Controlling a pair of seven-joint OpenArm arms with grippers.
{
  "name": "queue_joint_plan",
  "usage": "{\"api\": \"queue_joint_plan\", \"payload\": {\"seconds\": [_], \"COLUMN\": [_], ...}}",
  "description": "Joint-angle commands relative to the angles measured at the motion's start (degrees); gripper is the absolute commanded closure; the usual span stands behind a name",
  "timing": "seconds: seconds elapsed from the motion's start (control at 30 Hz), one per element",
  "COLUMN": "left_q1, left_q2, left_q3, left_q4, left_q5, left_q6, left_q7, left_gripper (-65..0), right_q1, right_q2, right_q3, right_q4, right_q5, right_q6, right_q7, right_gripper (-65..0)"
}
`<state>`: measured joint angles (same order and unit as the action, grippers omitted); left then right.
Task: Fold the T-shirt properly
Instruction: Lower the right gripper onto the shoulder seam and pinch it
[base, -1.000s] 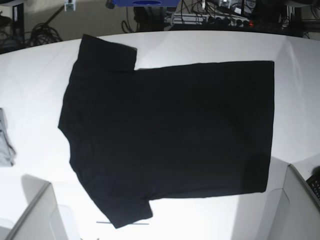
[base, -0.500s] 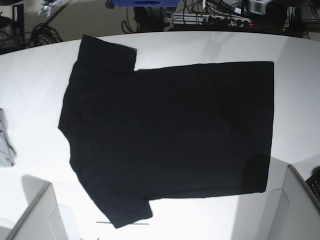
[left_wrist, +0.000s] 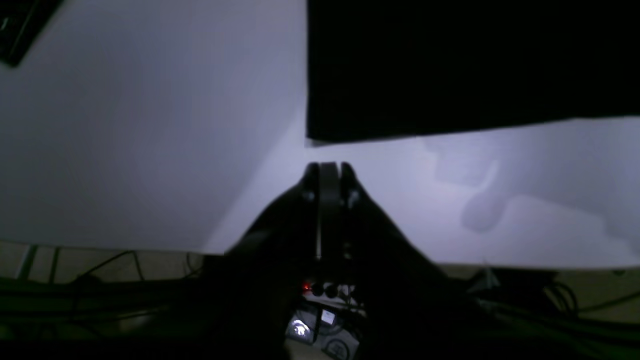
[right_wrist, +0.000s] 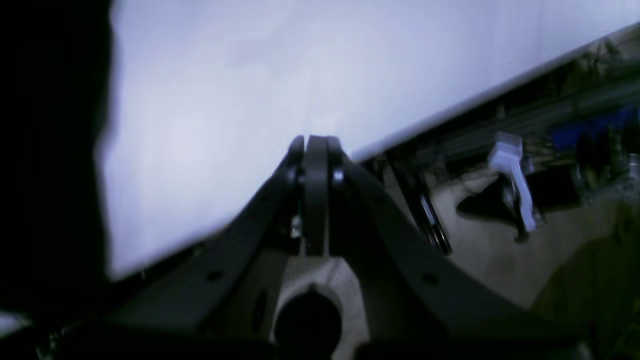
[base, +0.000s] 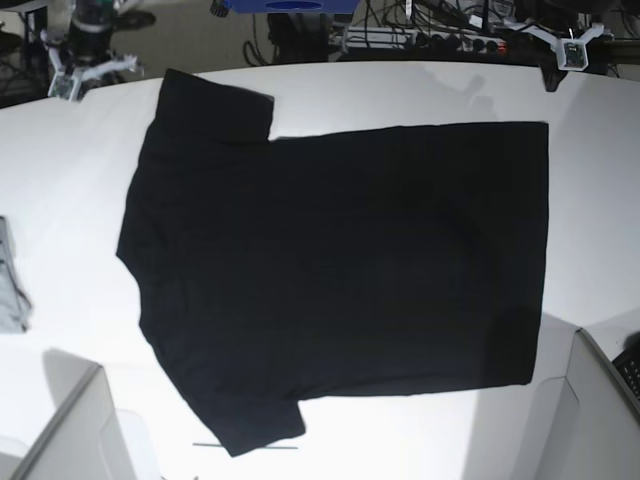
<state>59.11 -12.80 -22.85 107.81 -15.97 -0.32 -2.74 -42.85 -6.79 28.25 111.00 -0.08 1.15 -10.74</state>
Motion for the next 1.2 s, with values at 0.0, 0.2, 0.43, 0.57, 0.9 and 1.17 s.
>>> {"api": "queue_joint_plan", "payload": {"seconds": [0.0,0.2,0.43,0.57,0.9,1.17], "left_q1": [0.62,-2.98,-5.00,-7.20,-14.41,-14.41], "left_q2": [-0.35,-0.43,0.09,1.41,6.95,6.95], "left_q3": [-0.49,-1.28,-10.42,-17.02,-31.08,-32.05], "left_q4": [0.89,0.89,0.10,-1.13,-5.61,-6.75], "left_q5": [-0.69,-12.21,-16.17,-16.17,-16.08,-15.90], "left_q6": [0.19,-9.05,-23.81,-30.67,-39.68,-39.68], "left_q7": [-1.26,-0.82,4.02,8.68,18.87,19.67], "left_gripper": [0.0,0.0,0.0,0.0,0.0,-4.1], "right_q1": [0.17,5.97,7.47,7.91,18.28,20.13], "right_q2": [0.33,-0.03,1.47,1.82,3.75,6.48], "right_q3": [-0.78,-1.66,3.35,7.22,22.26,20.59], "right_q4": [0.96,2.36,3.07,3.07,-5.90,-15.66], "right_q5": [0.21,0.30,24.38,35.02,44.87,44.87], "right_q6": [1.27,6.28,19.47,23.51,30.63,30.81], "right_q7": [1.03,-5.30,-17.70,-25.08,-46.97,-47.50], "right_gripper": [0.0,0.0,-24.3,-25.1,-35.1,-35.3]}}
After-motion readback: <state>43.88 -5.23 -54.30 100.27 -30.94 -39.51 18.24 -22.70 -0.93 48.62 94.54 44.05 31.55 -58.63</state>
